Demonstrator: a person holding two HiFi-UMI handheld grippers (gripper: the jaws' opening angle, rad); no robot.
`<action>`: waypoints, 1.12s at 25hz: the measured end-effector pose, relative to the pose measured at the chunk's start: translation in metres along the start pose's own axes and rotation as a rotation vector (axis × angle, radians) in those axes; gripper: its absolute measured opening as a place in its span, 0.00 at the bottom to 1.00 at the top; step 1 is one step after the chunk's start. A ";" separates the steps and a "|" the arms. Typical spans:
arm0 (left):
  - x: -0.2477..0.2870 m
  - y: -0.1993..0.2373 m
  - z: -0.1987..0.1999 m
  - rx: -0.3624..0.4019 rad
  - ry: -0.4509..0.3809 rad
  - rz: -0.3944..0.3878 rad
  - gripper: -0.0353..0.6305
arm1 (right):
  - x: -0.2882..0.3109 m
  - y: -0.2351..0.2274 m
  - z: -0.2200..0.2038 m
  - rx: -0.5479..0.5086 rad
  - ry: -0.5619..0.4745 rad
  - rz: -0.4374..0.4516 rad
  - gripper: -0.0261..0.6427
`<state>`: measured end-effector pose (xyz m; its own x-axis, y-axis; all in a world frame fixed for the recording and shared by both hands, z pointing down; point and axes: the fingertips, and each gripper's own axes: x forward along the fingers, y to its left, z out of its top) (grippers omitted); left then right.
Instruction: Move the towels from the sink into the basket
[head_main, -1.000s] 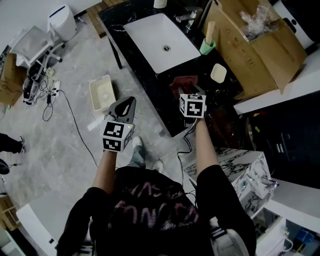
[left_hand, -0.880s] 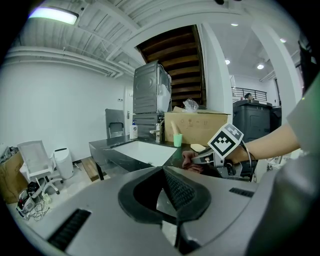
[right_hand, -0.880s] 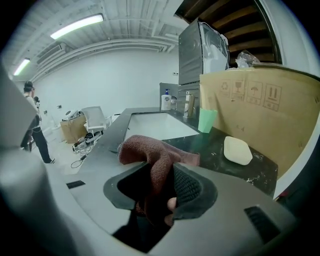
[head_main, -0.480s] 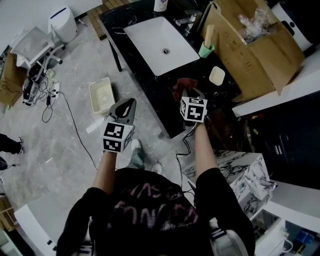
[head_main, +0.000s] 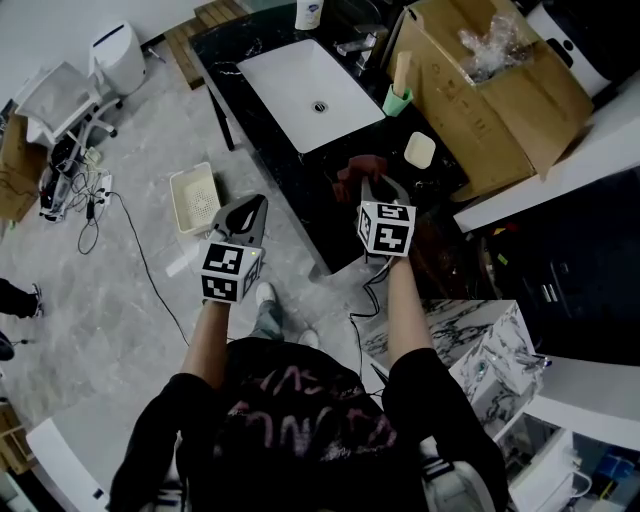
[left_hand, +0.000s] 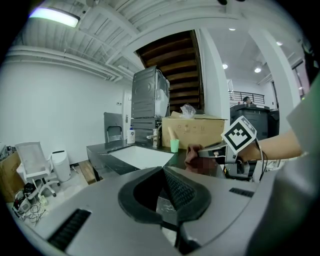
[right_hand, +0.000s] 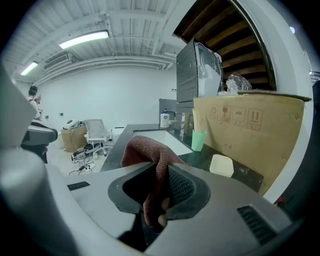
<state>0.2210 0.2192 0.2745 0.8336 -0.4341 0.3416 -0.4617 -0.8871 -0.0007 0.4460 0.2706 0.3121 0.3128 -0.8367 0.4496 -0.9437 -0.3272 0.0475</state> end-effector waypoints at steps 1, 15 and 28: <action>-0.001 0.000 0.001 0.000 -0.004 0.000 0.08 | -0.006 0.001 0.005 -0.005 -0.015 0.002 0.15; -0.015 -0.012 0.027 0.001 -0.065 0.015 0.08 | -0.094 0.010 0.047 -0.037 -0.171 0.023 0.15; -0.036 -0.032 0.037 0.005 -0.102 0.029 0.08 | -0.151 0.019 0.040 -0.039 -0.232 0.026 0.15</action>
<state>0.2168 0.2575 0.2272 0.8464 -0.4735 0.2438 -0.4851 -0.8744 -0.0141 0.3851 0.3734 0.2092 0.3006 -0.9246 0.2340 -0.9537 -0.2910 0.0754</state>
